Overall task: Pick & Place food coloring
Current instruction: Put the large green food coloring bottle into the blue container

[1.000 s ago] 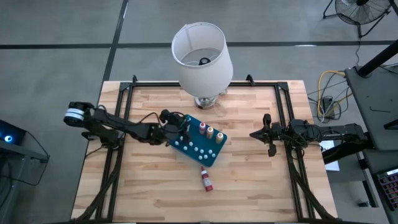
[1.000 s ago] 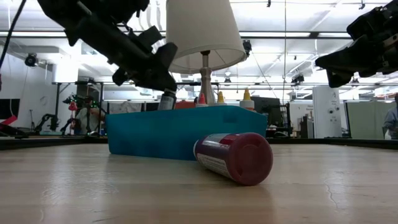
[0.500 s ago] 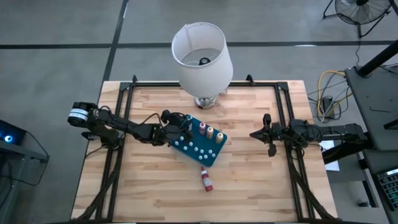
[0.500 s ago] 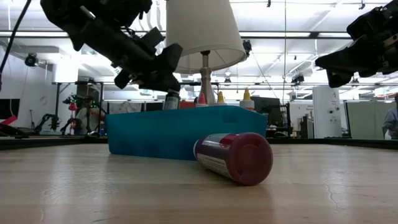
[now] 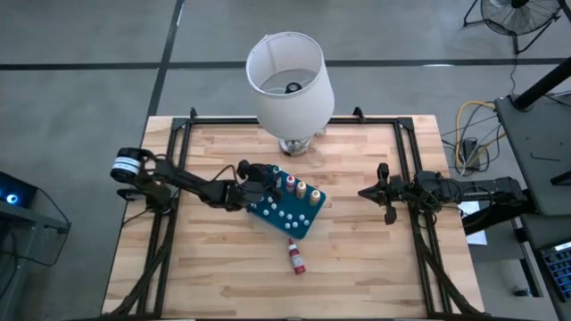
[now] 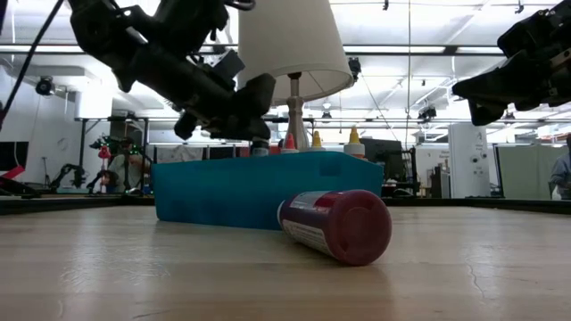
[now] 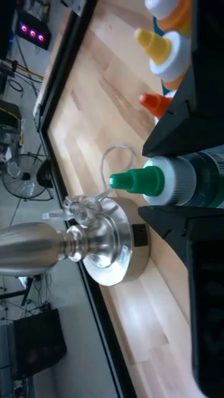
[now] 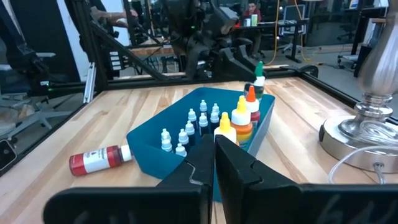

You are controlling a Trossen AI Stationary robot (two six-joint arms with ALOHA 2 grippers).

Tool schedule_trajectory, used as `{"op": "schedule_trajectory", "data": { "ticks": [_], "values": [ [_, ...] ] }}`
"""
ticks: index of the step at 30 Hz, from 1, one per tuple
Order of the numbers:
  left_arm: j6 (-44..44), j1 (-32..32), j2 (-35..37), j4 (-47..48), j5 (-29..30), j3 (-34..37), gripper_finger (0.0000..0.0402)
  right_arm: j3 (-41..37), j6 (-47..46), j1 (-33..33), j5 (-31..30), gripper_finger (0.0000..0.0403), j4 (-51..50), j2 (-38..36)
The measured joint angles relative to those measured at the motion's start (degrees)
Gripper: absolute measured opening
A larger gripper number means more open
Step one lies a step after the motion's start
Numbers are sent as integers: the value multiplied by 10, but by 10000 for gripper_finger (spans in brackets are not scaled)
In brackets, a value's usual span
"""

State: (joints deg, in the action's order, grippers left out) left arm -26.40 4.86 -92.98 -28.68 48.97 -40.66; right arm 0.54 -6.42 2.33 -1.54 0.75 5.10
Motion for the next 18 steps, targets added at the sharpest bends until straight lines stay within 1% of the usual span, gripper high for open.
{"op": "schedule_trajectory", "data": {
  "ticks": [5,18],
  "values": [
    [-1,0,-17,-3,1,-5,85,0,0,0,0,8,0,-1],
    [11,0,-51,-53,8,-6,85,0,0,0,0,8,0,-1]
  ]
}}
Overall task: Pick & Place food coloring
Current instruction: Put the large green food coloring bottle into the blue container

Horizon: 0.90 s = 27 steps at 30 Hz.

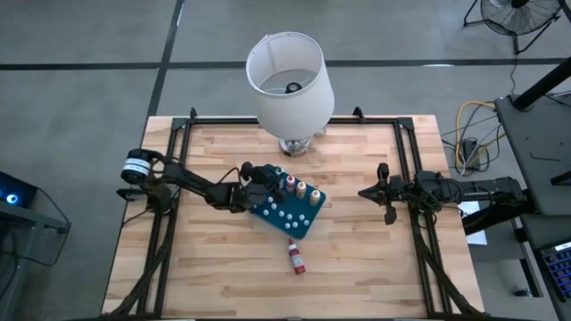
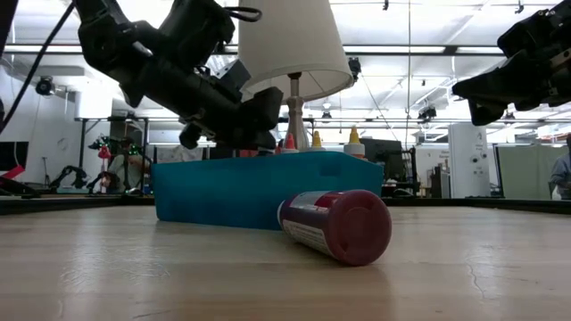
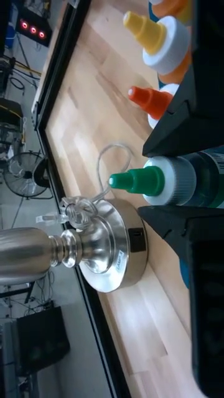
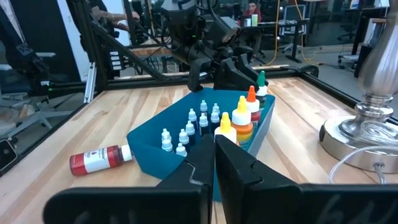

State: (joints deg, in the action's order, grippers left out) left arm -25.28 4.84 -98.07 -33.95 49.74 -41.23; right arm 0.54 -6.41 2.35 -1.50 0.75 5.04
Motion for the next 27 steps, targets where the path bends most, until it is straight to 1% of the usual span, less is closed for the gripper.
{"op": "schedule_trajectory", "data": {
  "ticks": [7,27],
  "values": [
    [1,0,-6,-13,4,0,85,0,0,0,0,8,0,0],
    [-8,-2,-8,-12,9,2,85,0,0,0,0,8,0,0]
  ]
}}
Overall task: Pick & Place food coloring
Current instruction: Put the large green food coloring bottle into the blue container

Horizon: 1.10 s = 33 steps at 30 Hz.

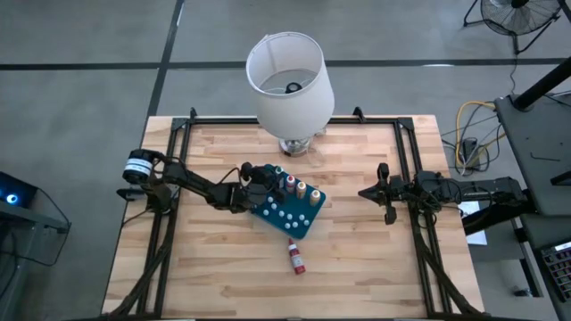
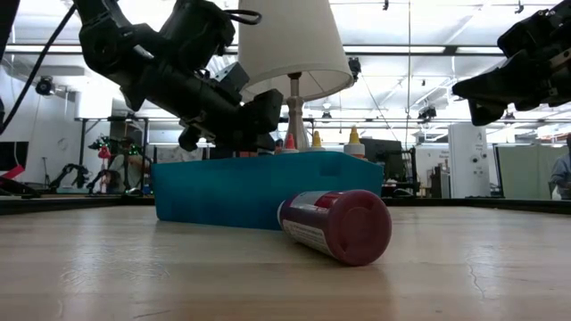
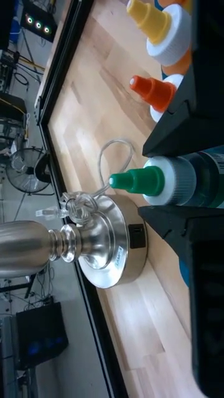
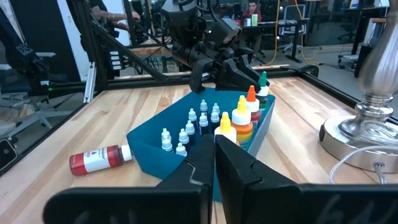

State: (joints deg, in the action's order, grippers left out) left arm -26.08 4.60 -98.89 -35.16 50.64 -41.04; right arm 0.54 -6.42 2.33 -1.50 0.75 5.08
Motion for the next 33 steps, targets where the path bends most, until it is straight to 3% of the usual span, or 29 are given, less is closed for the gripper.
{"op": "schedule_trajectory", "data": {
  "ticks": [6,15,33],
  "values": [
    [-13,0,0,0,-4,0,88,0,0,0,0,8,0,0],
    [-2,0,0,1,-4,0,127,0,0,0,0,8,0,0],
    [35,4,5,2,-4,-3,131,0,0,0,0,9,0,0]
  ]
}}
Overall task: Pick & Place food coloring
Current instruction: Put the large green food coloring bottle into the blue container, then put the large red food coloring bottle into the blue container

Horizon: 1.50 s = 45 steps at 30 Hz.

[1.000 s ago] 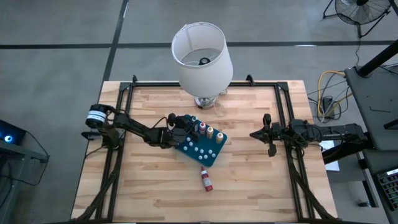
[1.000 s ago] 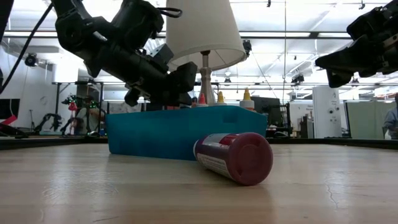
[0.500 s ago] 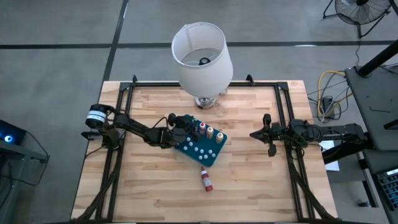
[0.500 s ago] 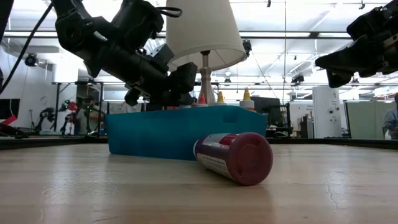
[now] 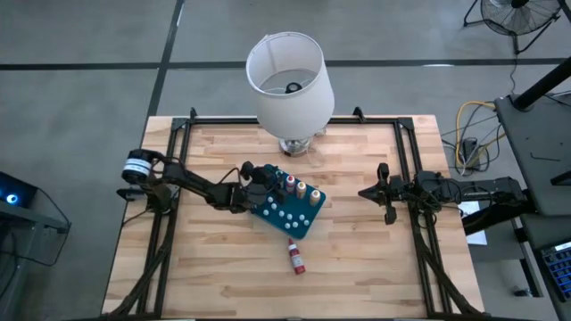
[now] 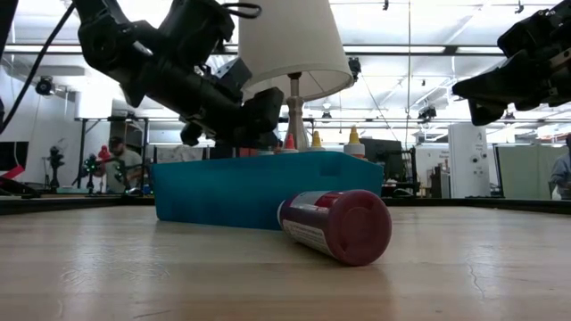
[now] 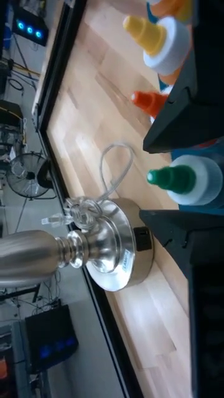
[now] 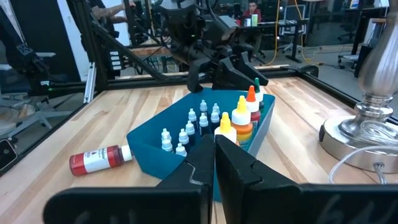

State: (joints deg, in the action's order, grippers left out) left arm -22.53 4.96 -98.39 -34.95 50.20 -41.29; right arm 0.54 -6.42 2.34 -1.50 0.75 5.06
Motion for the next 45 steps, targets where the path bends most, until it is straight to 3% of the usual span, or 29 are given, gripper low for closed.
{"op": "schedule_trajectory", "data": {
  "ticks": [23,37,45],
  "values": [
    [16,45,33,20,0,3,131,0,0,0,0,9,0,0],
    [30,57,138,177,3,5,131,0,0,0,0,8,0,0],
    [29,102,212,233,-10,4,131,0,0,0,0,8,0,0]
  ]
}}
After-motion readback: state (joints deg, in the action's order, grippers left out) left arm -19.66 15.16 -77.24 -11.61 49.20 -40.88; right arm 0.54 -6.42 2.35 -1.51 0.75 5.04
